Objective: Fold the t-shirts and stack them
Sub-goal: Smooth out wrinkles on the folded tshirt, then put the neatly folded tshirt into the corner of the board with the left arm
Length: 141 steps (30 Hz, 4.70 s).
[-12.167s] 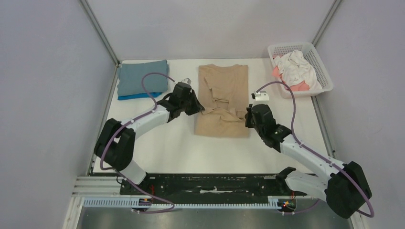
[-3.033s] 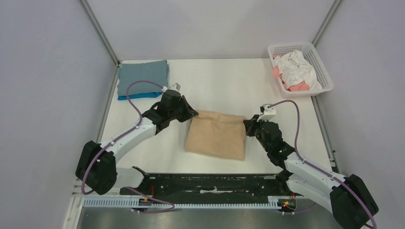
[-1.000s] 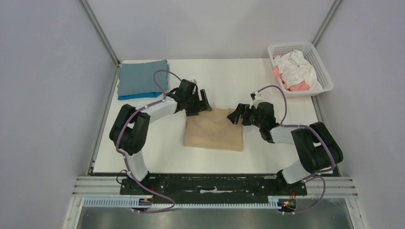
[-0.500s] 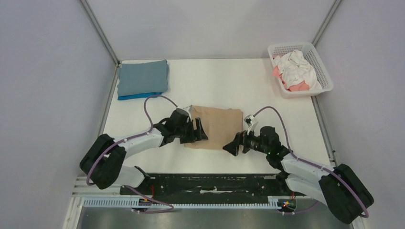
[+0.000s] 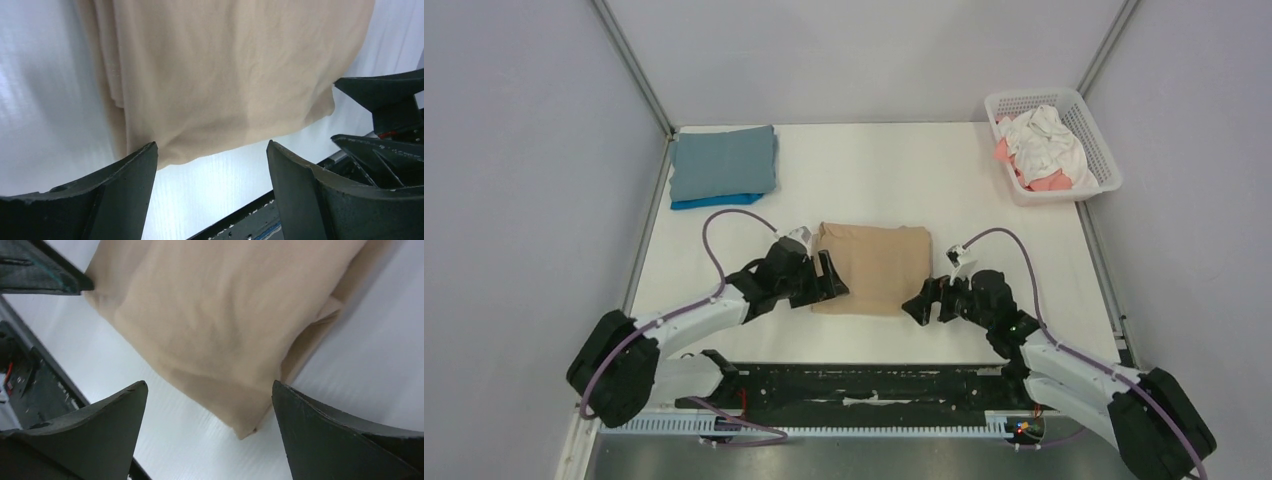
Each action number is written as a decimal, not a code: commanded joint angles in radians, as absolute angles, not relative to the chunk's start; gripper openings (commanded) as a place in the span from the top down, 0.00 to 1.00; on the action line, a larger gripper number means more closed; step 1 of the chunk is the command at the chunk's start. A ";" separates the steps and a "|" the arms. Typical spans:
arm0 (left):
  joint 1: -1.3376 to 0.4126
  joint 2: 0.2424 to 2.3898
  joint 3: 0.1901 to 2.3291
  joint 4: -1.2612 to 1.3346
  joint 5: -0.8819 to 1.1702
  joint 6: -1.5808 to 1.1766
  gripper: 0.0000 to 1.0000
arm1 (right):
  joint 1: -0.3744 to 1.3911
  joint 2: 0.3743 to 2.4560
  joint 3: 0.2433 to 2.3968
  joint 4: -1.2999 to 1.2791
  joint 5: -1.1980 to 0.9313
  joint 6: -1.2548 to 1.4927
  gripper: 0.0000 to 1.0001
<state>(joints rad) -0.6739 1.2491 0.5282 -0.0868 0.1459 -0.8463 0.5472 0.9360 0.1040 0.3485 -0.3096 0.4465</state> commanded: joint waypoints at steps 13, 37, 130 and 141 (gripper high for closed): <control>-0.497 1.343 0.735 -0.320 -0.094 -0.766 0.14 | 0.543 0.621 0.198 -0.030 0.282 0.370 0.02; -0.728 1.819 1.014 -0.449 -0.330 -0.766 0.86 | 0.543 0.554 0.124 0.064 0.313 0.304 0.02; -0.152 2.052 2.057 -0.343 -0.690 0.263 0.98 | 0.542 0.553 0.093 0.044 0.628 0.355 0.02; -0.031 2.182 2.041 -0.261 -0.646 0.298 0.98 | 0.543 0.501 0.078 0.056 0.733 0.393 0.02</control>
<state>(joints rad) -0.0689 2.1353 2.0403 -0.3573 -0.6628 0.2886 0.5442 0.5224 0.0837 0.0288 0.6529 0.3592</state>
